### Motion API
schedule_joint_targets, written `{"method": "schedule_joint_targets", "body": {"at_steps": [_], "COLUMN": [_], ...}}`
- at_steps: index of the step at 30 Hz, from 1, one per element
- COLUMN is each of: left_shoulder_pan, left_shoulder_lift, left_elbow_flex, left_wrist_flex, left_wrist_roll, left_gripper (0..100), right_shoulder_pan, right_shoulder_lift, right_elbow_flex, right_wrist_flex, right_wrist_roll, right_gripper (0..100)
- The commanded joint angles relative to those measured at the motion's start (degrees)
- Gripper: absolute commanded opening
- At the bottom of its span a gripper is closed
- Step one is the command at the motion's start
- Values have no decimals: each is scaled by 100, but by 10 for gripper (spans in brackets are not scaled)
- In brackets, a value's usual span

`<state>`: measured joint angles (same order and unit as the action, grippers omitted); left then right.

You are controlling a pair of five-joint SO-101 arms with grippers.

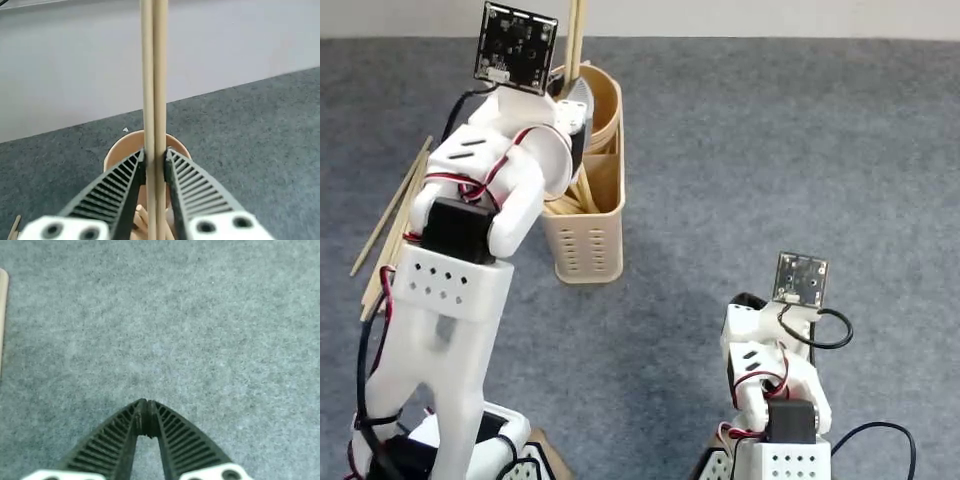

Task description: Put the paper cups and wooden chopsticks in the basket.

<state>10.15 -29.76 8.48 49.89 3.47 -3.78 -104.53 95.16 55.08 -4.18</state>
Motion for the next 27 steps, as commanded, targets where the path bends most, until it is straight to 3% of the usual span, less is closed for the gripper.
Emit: {"method": "schedule_joint_targets", "body": {"at_steps": [1, 10, 15, 20, 27], "left_shoulder_pan": [48, -435, -1648, -3196, -3864], "left_shoulder_lift": [-13, -242, -479, 75, 2466], "left_elbow_flex": [-101, -295, -699, -576, -708], "left_wrist_flex": [193, 501, 1222, 1758, 2725], "left_wrist_roll": [62, 62, 0, -818, -2295], "left_gripper": [118, 108, 108, 108, 141], "right_shoulder_pan": [57, 57, 57, 57, 57], "right_shoulder_lift": [-4, -4, -4, -4, -4], "right_elbow_flex": [927, 927, 927, 927, 927], "right_wrist_flex": [-13, -13, -13, -13, -13], "right_wrist_roll": [53, 53, 53, 53, 53], "right_gripper": [5, 5, 5, 5, 5]}}
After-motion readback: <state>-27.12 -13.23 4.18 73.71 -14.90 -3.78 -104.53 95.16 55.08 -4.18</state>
